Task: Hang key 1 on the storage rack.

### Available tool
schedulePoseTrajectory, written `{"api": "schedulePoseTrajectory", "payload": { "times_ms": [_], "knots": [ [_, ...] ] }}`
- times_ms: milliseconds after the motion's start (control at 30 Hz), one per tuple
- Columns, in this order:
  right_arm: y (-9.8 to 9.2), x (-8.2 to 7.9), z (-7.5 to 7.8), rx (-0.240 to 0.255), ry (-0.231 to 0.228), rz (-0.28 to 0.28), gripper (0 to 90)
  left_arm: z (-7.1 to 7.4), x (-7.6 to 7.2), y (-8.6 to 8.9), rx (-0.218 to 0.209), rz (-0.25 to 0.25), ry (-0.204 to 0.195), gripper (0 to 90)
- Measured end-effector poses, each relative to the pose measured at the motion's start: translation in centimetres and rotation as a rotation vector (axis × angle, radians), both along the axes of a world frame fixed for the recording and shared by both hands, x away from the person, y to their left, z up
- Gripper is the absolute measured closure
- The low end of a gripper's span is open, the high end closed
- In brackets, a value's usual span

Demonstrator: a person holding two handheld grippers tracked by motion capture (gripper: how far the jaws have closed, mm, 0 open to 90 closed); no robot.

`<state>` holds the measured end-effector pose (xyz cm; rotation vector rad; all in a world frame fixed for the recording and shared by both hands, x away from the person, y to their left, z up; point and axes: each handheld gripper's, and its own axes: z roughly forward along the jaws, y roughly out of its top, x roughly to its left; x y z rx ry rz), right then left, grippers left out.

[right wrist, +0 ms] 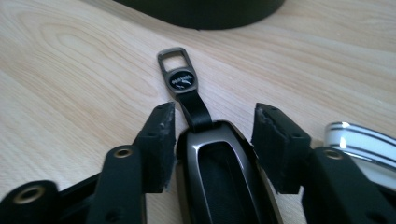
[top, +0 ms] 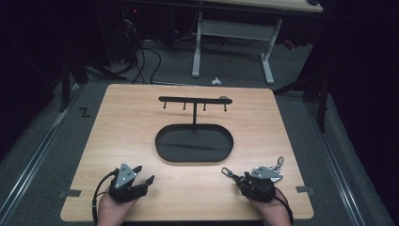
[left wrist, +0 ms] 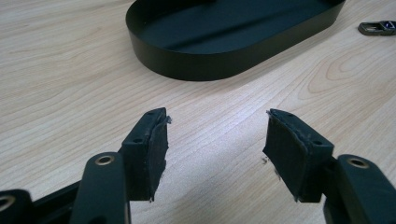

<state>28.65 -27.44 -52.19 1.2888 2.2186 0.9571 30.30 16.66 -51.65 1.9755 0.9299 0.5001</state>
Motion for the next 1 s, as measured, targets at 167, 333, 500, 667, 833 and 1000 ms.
{"api": "schedulePoseTrajectory", "payload": {
  "times_ms": [167, 333, 500, 667, 833, 1000],
  "knots": [
    [0.1, -0.2, 0.7, 0.009, -0.014, 0.017, 43.8, 0.0, -0.1, 0.0, 0.000, 0.002, 0.001, 39.6],
    [0.1, -0.1, 1.2, 0.007, -0.032, 0.027, 44.5, -0.1, -0.1, -0.1, 0.002, 0.003, 0.002, 39.6],
    [-0.3, 0.3, 1.7, 0.010, -0.047, 0.008, 45.8, -0.1, -0.3, -0.1, 0.005, 0.000, 0.005, 39.9],
    [-0.9, 1.2, 2.2, -0.002, -0.013, -0.026, 55.2, -0.1, -0.5, 0.0, -0.006, -0.003, 0.006, 40.0],
    [-1.2, 2.1, 2.7, -0.044, 0.071, -0.022, 59.9, -0.2, -0.6, 0.0, -0.006, -0.007, 0.003, 40.0],
    [-1.1, 2.8, 3.1, -0.106, 0.151, 0.010, 58.3, -0.2, -0.7, -0.2, -0.007, -0.024, 0.000, 40.1]
  ]
}}
